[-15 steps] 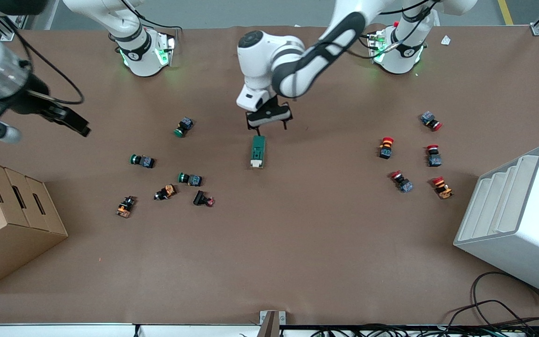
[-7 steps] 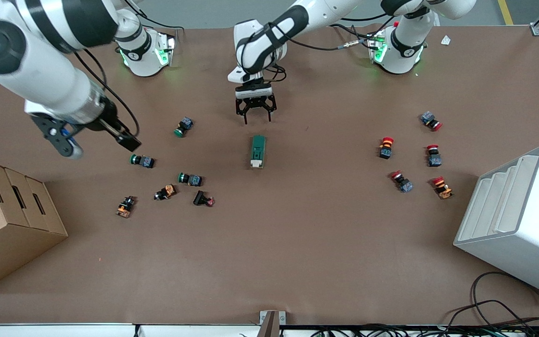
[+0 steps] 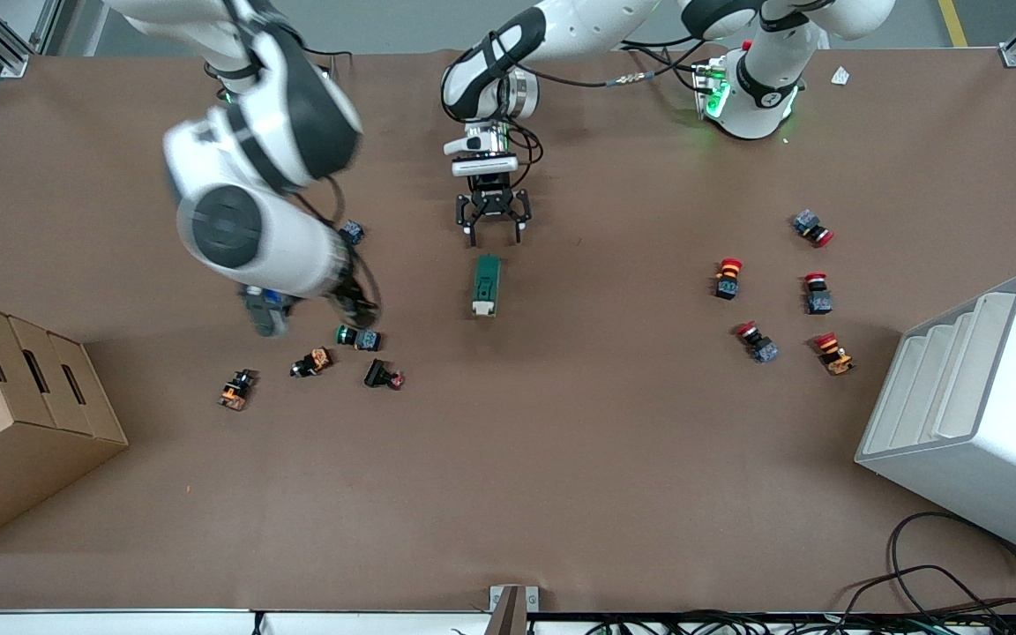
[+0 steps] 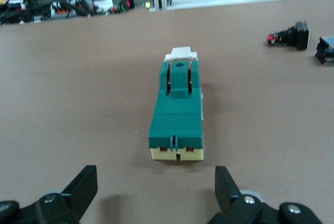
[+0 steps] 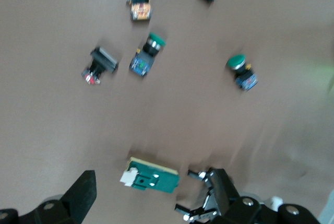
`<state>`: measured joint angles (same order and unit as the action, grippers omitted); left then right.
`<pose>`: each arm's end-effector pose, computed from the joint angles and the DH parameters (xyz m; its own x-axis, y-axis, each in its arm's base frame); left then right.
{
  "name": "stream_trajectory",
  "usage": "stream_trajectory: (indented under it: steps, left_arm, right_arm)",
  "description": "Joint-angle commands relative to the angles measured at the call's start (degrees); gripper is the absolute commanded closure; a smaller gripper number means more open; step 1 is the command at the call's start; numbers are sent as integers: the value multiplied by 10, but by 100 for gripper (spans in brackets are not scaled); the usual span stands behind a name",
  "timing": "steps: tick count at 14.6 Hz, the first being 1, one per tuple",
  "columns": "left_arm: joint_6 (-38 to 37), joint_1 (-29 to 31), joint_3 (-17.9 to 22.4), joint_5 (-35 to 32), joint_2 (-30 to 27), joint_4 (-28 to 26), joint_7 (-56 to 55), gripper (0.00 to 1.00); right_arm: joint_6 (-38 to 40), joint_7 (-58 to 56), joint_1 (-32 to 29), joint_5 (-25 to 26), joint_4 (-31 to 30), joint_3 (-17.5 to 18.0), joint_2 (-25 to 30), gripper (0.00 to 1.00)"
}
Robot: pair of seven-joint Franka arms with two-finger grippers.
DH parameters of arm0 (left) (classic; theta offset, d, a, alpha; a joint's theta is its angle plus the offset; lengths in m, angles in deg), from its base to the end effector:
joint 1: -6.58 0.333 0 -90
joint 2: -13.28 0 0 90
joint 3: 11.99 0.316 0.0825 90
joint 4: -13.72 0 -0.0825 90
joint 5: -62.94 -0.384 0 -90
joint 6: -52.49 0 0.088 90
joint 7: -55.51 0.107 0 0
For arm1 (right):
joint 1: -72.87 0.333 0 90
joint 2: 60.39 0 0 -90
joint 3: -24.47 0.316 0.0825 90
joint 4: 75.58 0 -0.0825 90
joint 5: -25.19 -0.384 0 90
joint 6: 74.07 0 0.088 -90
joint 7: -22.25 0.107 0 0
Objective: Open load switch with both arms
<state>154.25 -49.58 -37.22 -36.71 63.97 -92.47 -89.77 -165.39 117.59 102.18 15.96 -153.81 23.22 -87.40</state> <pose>0.1741 -0.5661 0.0697 0.4247 -0.0546 0.9037 0.0064 -0.9980 -0.0633 0.5814 0.3319 0.4319 0.3482 -0.9295 -0.1219 -0.8946 -0.3683 0.2532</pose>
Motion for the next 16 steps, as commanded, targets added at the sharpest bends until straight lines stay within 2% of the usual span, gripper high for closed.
stream_trajectory:
  steps: [1, 5, 7, 11, 14, 16]
  left_arm:
    - [-14, -15, 14, -29, 21, 21, -19, 1]
    - [-17, -23, 25, -59, 56, 48, -32, 2]
    - [-17, -24, 32, -65, 58, 54, -41, 1]
    - [-44, -25, 33, -77, 57, 75, -62, 1]
    - [-54, -35, 34, -85, 60, 76, -91, 1]
    - [-54, -36, 49, -91, 63, 75, -93, 1]
  right_arm:
    - [-16, 44, 18, -14, 71, 0, -94, 0]
    - [-89, 74, 44, -31, 69, 0, -166, 0]
    - [-93, 75, 57, -45, 68, 0, -189, 0]
    - [-92, 78, 80, -80, 52, 0, -206, 0]
    - [-94, 85, 89, -81, 44, 0, -213, 0]
    - [-97, 95, 93, -81, 44, 0, -221, 0]
